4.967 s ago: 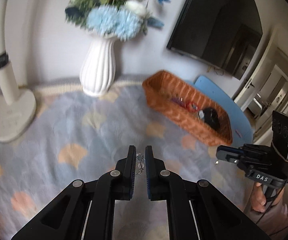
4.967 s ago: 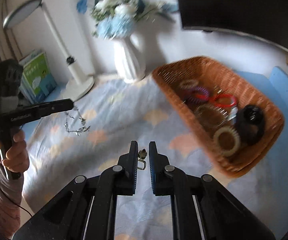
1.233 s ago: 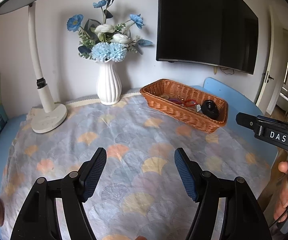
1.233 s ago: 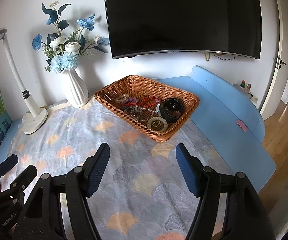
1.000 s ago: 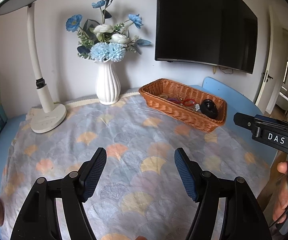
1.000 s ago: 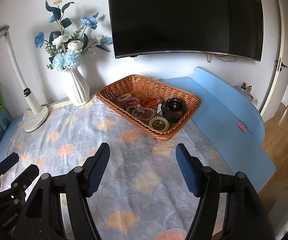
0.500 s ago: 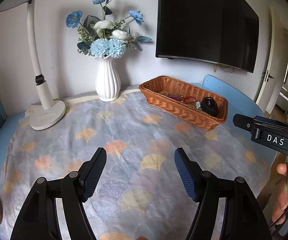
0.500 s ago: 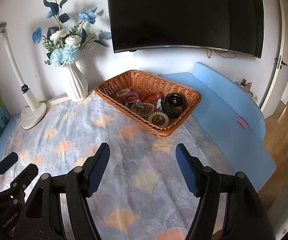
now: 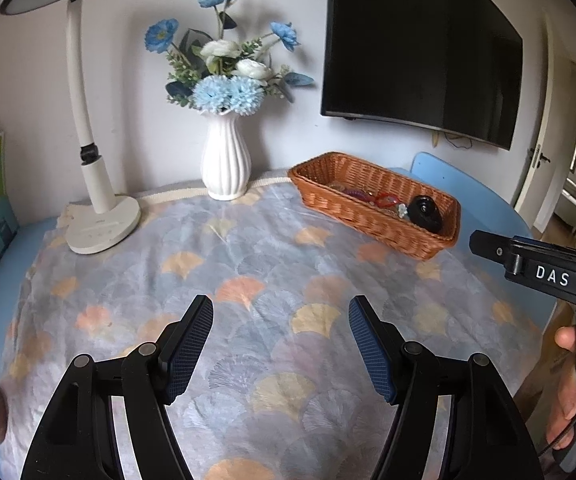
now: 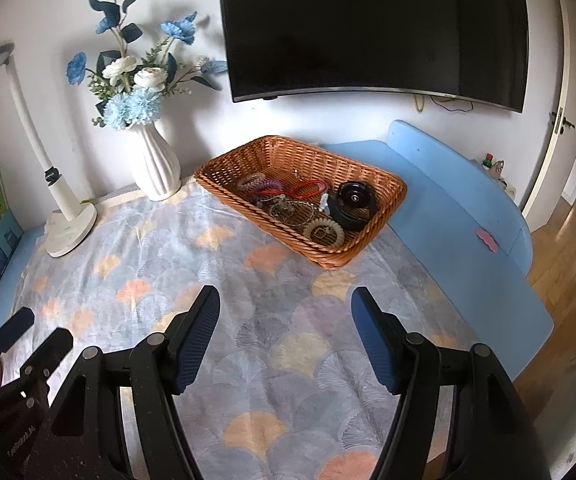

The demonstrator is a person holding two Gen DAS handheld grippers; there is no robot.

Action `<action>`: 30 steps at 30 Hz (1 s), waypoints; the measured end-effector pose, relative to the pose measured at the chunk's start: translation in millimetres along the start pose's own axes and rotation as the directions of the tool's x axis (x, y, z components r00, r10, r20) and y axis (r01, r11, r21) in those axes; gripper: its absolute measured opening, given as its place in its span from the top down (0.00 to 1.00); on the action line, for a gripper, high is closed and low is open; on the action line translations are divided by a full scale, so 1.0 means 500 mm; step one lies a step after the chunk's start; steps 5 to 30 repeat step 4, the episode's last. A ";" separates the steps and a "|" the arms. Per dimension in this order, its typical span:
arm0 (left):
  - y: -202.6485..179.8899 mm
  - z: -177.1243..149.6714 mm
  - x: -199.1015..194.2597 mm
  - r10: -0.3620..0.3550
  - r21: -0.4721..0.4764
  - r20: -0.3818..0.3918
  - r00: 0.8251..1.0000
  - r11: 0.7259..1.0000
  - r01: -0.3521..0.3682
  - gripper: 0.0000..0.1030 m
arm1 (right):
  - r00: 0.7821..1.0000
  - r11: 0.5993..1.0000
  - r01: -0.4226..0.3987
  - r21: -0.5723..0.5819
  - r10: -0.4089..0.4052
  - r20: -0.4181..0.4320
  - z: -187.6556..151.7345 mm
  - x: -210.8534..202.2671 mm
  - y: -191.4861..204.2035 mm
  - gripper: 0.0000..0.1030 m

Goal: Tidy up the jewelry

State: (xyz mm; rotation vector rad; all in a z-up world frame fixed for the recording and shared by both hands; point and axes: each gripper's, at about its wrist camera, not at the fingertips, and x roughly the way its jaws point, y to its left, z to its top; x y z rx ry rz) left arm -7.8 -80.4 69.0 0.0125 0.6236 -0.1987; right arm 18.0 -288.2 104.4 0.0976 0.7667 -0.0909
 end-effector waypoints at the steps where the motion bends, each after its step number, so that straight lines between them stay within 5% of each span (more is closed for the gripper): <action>1: 0.004 -0.002 -0.006 0.012 -0.006 0.025 1.000 1.000 -0.012 0.30 | 1.000 1.000 -0.002 -0.008 0.002 0.003 -0.001 -0.002 0.006 0.31; 30: 0.012 -0.004 -0.012 -0.004 -0.012 0.036 0.999 1.000 0.005 0.30 | 1.000 1.000 -0.001 -0.031 0.002 0.012 -0.001 -0.008 0.021 0.31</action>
